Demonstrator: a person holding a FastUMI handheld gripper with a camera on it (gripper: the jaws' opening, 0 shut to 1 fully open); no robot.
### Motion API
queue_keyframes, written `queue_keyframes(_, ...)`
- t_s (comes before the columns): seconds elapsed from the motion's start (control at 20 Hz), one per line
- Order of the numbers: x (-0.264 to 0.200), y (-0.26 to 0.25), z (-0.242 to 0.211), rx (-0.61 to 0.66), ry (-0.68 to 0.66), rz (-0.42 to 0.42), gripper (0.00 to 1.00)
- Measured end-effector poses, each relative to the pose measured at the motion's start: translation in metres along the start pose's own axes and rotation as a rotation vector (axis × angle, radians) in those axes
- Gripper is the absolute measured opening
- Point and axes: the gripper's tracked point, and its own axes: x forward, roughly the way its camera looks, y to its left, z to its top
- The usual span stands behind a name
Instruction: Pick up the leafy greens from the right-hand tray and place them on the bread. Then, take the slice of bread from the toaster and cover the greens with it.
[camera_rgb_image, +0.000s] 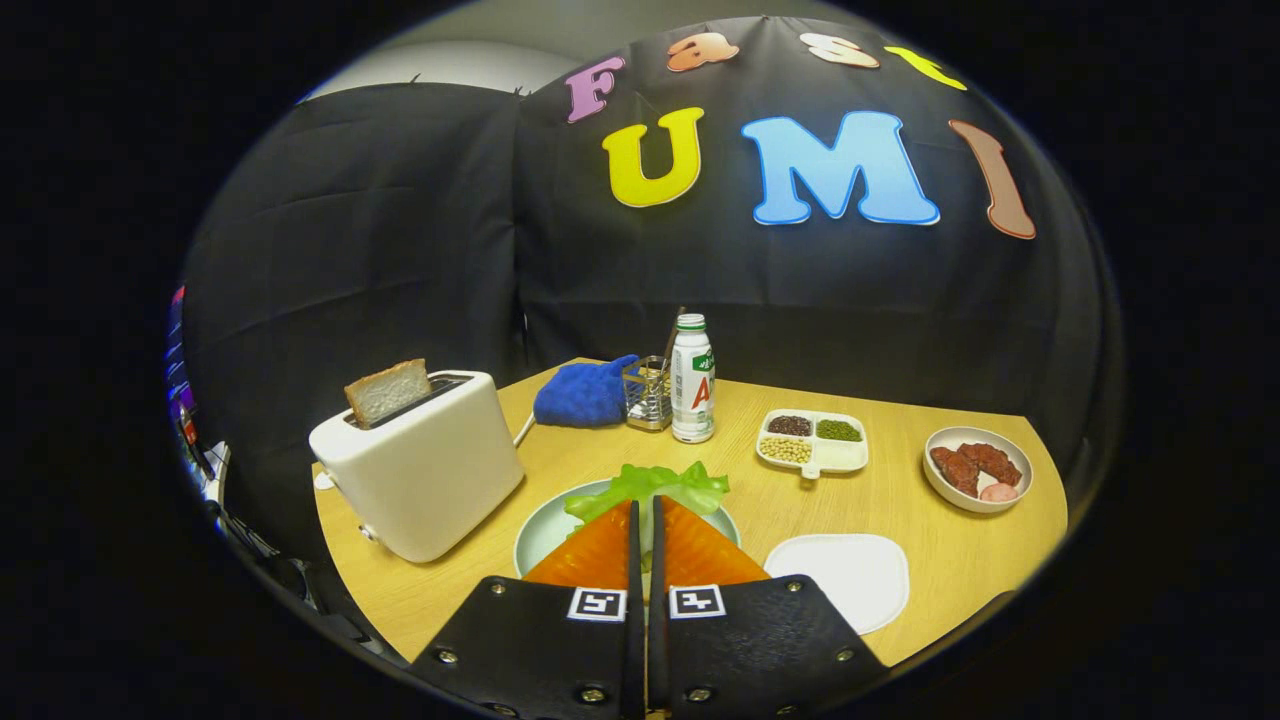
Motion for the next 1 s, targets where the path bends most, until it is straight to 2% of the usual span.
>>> queue_keyframes(0.45,0.029,0.012,-0.011,0.07,-0.012,0.018,0.02)
queue_keyframes(0.85,0.044,0.019,-0.037,0.046,0.03,0.013,0.02)
queue_keyframes(1.0,0.044,0.012,-0.053,0.015,0.064,-0.015,0.02)
